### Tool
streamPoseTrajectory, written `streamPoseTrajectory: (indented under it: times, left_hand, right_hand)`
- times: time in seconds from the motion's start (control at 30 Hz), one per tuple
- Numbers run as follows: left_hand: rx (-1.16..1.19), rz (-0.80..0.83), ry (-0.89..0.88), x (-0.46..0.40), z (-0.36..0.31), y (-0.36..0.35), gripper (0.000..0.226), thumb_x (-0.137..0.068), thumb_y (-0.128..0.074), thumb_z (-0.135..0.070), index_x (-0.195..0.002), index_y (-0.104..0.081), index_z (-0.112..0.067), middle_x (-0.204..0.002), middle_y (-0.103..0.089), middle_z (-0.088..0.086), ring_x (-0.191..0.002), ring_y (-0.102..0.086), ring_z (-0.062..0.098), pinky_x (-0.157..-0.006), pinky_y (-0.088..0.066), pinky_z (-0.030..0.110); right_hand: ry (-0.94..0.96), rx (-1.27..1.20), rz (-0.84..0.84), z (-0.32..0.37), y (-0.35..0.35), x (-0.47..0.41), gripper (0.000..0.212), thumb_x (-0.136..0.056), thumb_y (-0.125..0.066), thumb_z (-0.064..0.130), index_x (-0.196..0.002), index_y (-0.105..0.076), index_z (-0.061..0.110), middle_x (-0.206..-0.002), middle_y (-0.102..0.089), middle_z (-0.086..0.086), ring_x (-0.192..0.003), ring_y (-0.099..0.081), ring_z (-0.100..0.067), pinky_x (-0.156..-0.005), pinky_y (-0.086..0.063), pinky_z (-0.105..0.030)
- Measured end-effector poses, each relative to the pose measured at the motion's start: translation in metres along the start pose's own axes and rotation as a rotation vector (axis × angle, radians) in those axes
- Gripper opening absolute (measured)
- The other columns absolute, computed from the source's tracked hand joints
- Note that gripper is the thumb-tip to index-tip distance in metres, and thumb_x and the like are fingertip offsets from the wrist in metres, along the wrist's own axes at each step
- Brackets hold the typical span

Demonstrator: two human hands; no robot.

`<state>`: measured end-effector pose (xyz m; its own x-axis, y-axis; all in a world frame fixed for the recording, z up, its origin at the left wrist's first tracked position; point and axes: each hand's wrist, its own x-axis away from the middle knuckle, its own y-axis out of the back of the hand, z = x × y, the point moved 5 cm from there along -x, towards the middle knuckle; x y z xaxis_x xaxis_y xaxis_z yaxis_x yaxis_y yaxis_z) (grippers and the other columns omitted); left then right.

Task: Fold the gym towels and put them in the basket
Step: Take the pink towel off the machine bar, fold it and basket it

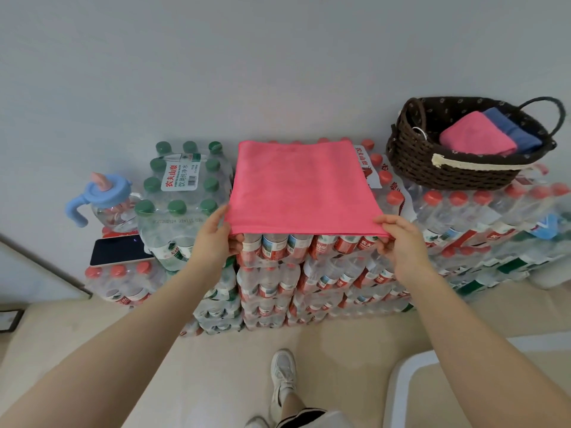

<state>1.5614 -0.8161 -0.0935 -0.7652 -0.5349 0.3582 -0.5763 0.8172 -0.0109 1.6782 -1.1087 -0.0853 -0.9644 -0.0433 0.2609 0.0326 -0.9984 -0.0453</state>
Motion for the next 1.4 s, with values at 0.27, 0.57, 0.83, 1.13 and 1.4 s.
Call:
streamPoseTrajectory:
  times: [0.27, 0.57, 0.83, 1.13, 1.4]
  left_hand:
    - [-0.435, 0.211, -0.169, 0.008, -0.023, 0.009, 0.030, -0.081, -0.049, 0.011, -0.090, -0.060, -0.015, -0.075, -0.069, 0.001, -0.057, -0.065, -0.003, -0.069, -0.046, 0.015]
    - [-0.586, 0.101, -0.308, -0.034, -0.063, 0.000, 0.024, -0.091, -0.053, -0.028, -0.089, -0.065, -0.007, -0.095, -0.050, 0.003, -0.074, -0.051, 0.020, -0.068, -0.041, 0.025]
    - [-0.128, 0.146, -0.044, -0.095, -0.075, -0.025, 0.015, -0.094, -0.048, -0.022, -0.086, -0.060, -0.023, -0.089, -0.061, -0.001, -0.085, -0.054, 0.018, -0.076, -0.045, 0.032]
    - [-0.526, -0.026, -0.019, -0.139, -0.058, -0.026, 0.022, -0.090, -0.044, -0.021, -0.095, -0.060, -0.007, -0.085, -0.053, 0.014, -0.076, -0.046, 0.021, -0.070, -0.038, 0.036]
    - [-0.703, -0.018, -0.094, -0.131, -0.059, -0.030, 0.023, -0.084, -0.042, -0.025, -0.071, -0.047, -0.007, -0.068, -0.044, 0.012, -0.060, -0.036, 0.019, -0.056, -0.028, 0.031]
  right_hand:
    - [0.073, 0.321, 0.148, 0.007, 0.000, 0.014, 0.024, -0.092, -0.047, 0.002, -0.096, -0.061, 0.021, -0.092, -0.068, 0.007, -0.092, -0.061, -0.004, -0.076, -0.050, -0.023]
    - [0.215, 0.303, -0.021, 0.043, -0.014, -0.037, 0.013, -0.089, -0.054, 0.009, -0.091, -0.063, 0.018, -0.102, -0.056, -0.003, -0.098, -0.049, -0.014, -0.086, -0.034, -0.026]
    - [0.092, 0.251, 0.027, 0.057, -0.042, -0.111, 0.022, -0.093, -0.049, 0.019, -0.080, -0.065, 0.026, -0.089, -0.061, 0.001, -0.091, -0.054, -0.019, -0.084, -0.042, -0.036]
    - [0.163, 0.728, -0.014, 0.047, -0.051, -0.143, 0.036, -0.090, -0.047, 0.012, -0.057, -0.031, 0.013, -0.054, -0.028, -0.001, -0.054, -0.027, -0.015, -0.051, -0.017, -0.030]
    - [0.150, 1.013, 0.032, 0.049, -0.056, -0.150, 0.030, -0.087, -0.042, 0.010, -0.058, -0.032, 0.012, -0.060, -0.038, -0.002, -0.055, -0.034, -0.016, -0.048, -0.021, -0.029]
